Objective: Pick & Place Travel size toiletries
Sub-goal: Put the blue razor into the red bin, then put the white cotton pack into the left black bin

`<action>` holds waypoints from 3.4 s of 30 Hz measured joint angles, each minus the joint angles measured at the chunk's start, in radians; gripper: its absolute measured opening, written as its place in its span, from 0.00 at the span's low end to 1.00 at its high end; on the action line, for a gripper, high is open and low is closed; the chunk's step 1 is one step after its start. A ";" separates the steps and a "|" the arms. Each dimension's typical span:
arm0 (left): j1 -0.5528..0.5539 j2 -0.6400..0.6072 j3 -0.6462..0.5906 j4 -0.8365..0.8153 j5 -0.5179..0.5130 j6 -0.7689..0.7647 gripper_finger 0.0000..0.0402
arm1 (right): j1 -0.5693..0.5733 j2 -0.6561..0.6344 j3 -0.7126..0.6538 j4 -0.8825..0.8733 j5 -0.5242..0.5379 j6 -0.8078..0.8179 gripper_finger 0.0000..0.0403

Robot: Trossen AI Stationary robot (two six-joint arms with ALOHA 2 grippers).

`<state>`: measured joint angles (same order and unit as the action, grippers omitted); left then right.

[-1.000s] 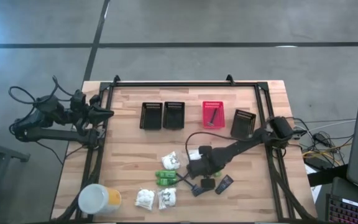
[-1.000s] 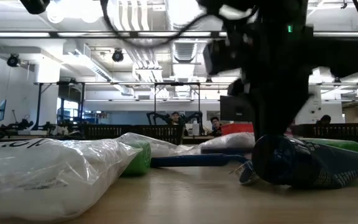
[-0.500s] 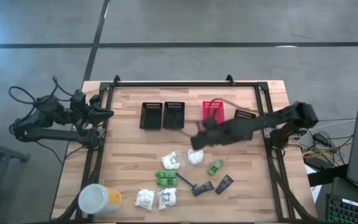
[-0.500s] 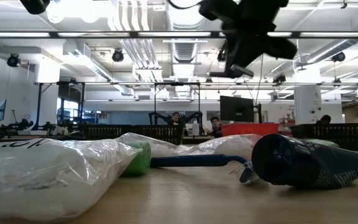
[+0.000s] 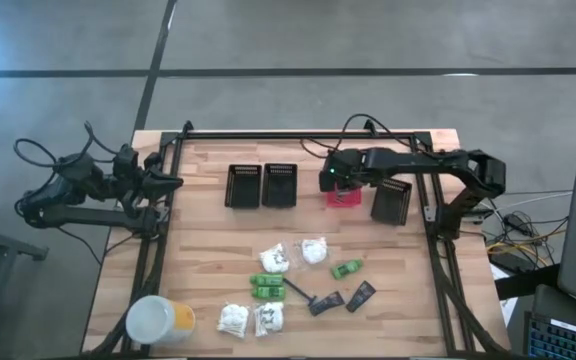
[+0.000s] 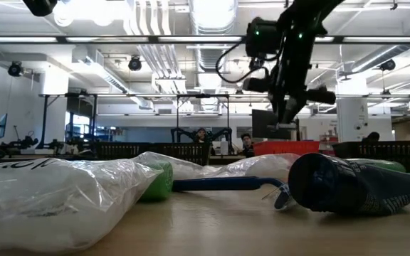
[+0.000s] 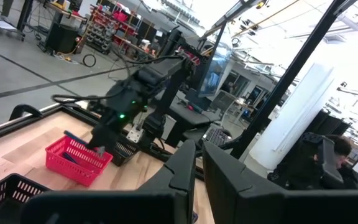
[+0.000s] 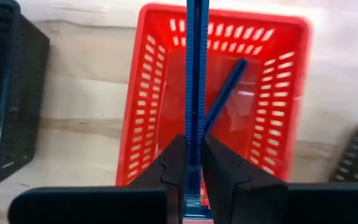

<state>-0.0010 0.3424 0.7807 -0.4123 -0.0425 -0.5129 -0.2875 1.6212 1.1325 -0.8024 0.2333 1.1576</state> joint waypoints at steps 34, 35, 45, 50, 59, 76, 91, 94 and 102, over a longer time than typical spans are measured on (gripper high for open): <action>0.000 0.000 0.000 0.046 -0.050 -0.352 0.09 | 0.102 0.018 0.090 0.103 0.058 -0.295 0.65; 0.000 0.000 0.000 0.046 -0.063 -0.345 0.09 | 0.102 0.018 0.089 0.102 0.058 -0.297 0.66; 0.001 0.017 -0.002 0.076 -0.371 -0.274 0.09 | 0.112 0.018 0.089 0.103 0.057 -0.297 0.67; 0.001 0.018 -0.002 0.082 -0.381 -0.255 0.09 | 0.120 0.018 0.088 0.103 0.057 -0.297 0.64; 0.000 0.024 -0.002 0.088 -0.574 -0.186 0.09 | 0.151 0.018 0.088 0.104 0.055 -0.330 0.57; 0.001 0.072 -0.001 0.101 -0.568 -0.192 0.09 | 0.176 0.018 0.088 0.104 0.048 -0.467 0.63; -0.018 0.574 0.000 0.095 -0.196 -0.363 0.25 | 0.177 0.017 0.088 0.038 0.044 -0.592 0.71; -0.016 0.656 -0.003 0.088 -0.166 -0.358 0.34 | 0.180 0.017 0.088 0.011 0.045 -0.588 0.73; -0.027 0.763 0.000 0.081 -0.025 -0.308 0.48 | 0.192 0.006 0.088 -0.009 0.051 -0.576 0.80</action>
<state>-0.0283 1.1055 0.7811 -0.3315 -0.0677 -0.8207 -0.0959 1.6275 1.2205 -0.8112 0.2840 0.5813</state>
